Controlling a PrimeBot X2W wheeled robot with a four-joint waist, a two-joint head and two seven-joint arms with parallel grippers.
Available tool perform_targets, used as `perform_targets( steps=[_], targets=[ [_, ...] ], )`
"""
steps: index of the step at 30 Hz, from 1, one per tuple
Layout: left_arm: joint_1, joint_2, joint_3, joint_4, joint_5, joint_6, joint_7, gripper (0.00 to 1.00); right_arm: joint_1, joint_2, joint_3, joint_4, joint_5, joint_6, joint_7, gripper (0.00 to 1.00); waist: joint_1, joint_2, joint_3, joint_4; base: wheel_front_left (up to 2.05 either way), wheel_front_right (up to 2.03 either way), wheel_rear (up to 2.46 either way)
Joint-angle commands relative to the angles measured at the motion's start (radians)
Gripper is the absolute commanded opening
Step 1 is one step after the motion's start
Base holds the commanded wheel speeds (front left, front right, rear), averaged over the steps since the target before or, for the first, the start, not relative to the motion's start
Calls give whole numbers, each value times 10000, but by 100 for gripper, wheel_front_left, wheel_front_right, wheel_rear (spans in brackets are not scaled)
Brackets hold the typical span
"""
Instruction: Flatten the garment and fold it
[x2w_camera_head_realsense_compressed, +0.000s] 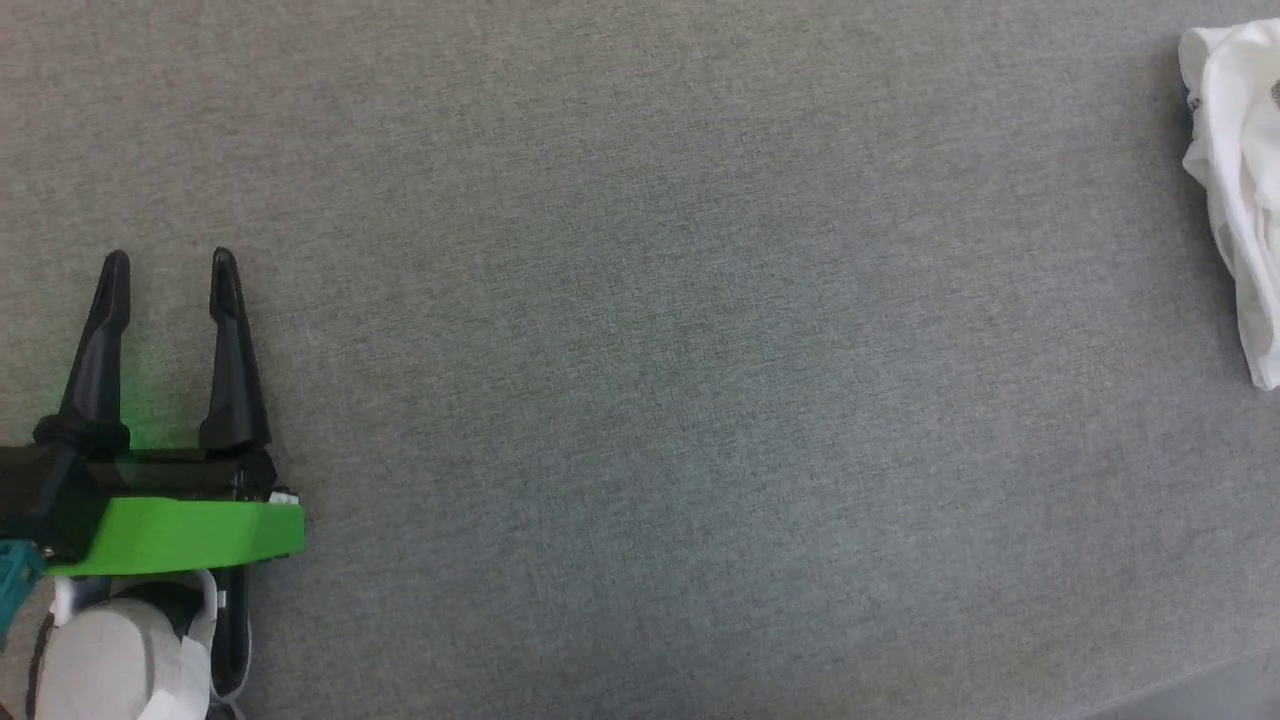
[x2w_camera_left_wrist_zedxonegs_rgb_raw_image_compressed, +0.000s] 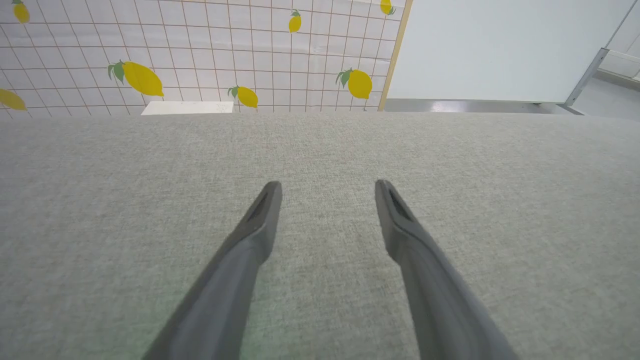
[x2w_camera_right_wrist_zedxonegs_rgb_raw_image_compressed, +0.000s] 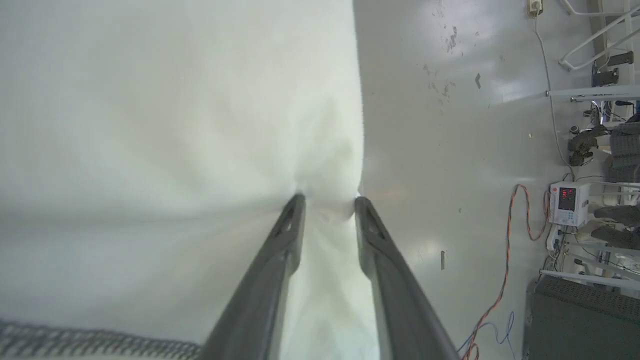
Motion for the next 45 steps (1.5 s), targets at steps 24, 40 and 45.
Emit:
perform_targets(
  steps=[24,40,45],
  targets=[
    [862,-569,-30,1547,-369,421,-831,100,1211,1857,-711,-4827,2435,-21,-2830,100,-1,-1,-4150,1017,0,0,0],
    [1116,-869,-257,2063,-405,829,-880,100,4458,5358,-1056,-8089,2046,-21,-5339,100,-1,-1,-5520,2164,0,0,0],
    [1072,-941,-414,2246,-395,893,-908,100,5437,5787,-1141,-7921,2034,-21,-6220,100,-1,-1,-5769,2414,0,0,0]
  ],
)
